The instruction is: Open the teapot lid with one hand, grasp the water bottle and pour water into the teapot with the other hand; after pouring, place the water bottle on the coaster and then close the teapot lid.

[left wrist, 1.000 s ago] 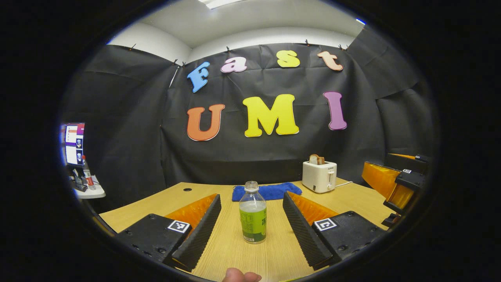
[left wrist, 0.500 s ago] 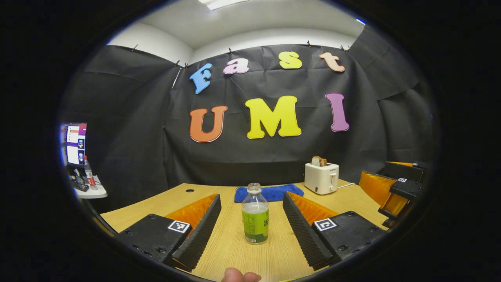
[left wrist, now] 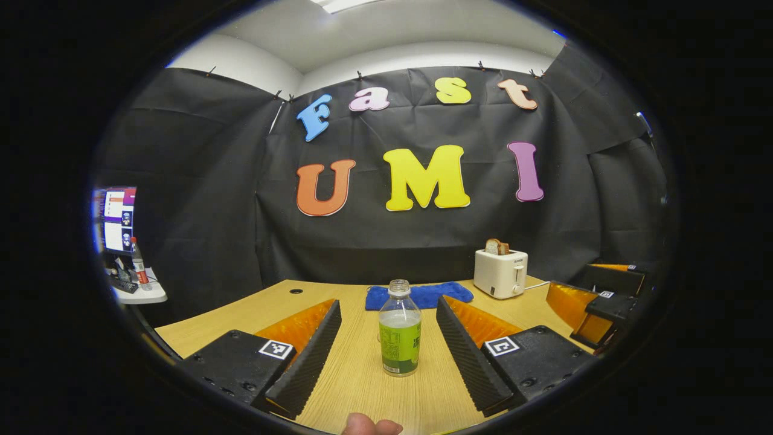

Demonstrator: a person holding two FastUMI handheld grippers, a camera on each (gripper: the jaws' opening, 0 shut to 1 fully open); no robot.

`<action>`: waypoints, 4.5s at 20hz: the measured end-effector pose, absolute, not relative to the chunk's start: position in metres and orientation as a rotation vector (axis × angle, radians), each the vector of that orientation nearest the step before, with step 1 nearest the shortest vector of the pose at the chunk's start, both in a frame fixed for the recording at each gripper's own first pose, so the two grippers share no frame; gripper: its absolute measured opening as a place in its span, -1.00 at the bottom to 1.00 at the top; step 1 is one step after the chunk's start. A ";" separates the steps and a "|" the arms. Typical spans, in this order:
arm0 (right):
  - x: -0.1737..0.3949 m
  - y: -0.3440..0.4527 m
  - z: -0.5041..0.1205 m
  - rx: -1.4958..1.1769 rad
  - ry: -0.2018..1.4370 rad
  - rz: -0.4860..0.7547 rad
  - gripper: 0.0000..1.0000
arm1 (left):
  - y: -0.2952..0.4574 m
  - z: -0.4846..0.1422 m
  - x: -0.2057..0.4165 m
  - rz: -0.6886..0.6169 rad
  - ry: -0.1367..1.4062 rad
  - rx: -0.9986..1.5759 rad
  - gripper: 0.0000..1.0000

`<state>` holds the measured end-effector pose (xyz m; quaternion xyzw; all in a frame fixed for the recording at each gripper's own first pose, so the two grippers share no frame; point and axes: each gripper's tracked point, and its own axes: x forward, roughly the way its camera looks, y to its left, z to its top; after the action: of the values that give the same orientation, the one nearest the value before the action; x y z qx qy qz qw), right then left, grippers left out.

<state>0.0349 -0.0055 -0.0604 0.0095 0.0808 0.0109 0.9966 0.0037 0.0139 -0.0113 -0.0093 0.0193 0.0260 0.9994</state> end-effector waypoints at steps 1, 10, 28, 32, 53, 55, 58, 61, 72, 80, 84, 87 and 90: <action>0.040 -0.004 -0.067 0.020 0.177 0.027 0.91 | 0.015 -0.012 0.003 0.056 0.042 -0.018 0.97; 0.102 0.025 -0.124 -0.030 0.274 0.063 0.91 | 0.037 -0.017 0.004 0.093 0.059 -0.020 0.97; 0.145 0.053 -0.182 -0.018 0.395 0.076 -0.30 | 0.060 -0.023 0.008 0.139 0.076 -0.030 0.98; 0.147 0.049 -0.185 -0.023 0.395 0.063 -0.92 | 0.061 -0.024 0.009 0.142 0.078 -0.032 0.98; 0.113 0.014 -0.111 0.032 0.278 0.179 -0.99 | 0.008 -0.084 0.037 0.040 0.223 -0.086 0.99; 0.107 0.010 -0.107 0.039 0.273 0.189 -0.99 | 0.000 -0.090 0.046 0.024 0.241 -0.088 0.99; 0.099 0.002 -0.104 0.040 0.271 0.197 -1.00 | -0.005 -0.102 0.056 0.024 0.271 -0.089 0.99; 0.096 -0.009 -0.106 0.040 0.275 0.189 -0.99 | -0.005 -0.110 0.070 0.031 0.291 -0.075 0.99; 0.092 -0.030 -0.122 0.050 0.314 0.174 -0.99 | -0.005 -0.137 0.082 0.048 0.347 -0.016 0.82; 0.087 -0.048 -0.120 0.049 0.303 0.153 -1.00 | -0.004 -0.139 0.085 0.039 0.382 0.033 0.53; 0.089 -0.059 -0.121 0.054 0.305 0.149 -1.00 | 0.019 -0.126 0.083 0.083 0.423 0.227 0.48; 0.088 -0.064 -0.127 0.050 0.316 0.154 -0.99 | 0.031 -0.116 0.083 0.081 0.469 0.413 0.44; 0.088 -0.067 -0.133 0.041 0.323 0.161 -1.00 | 0.033 -0.104 0.083 0.057 0.496 0.596 0.44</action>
<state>0.0884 -0.0675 -0.1329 0.0203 0.1608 0.0798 0.9836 0.0833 0.0330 -0.1041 0.2908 0.2417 0.0278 0.9253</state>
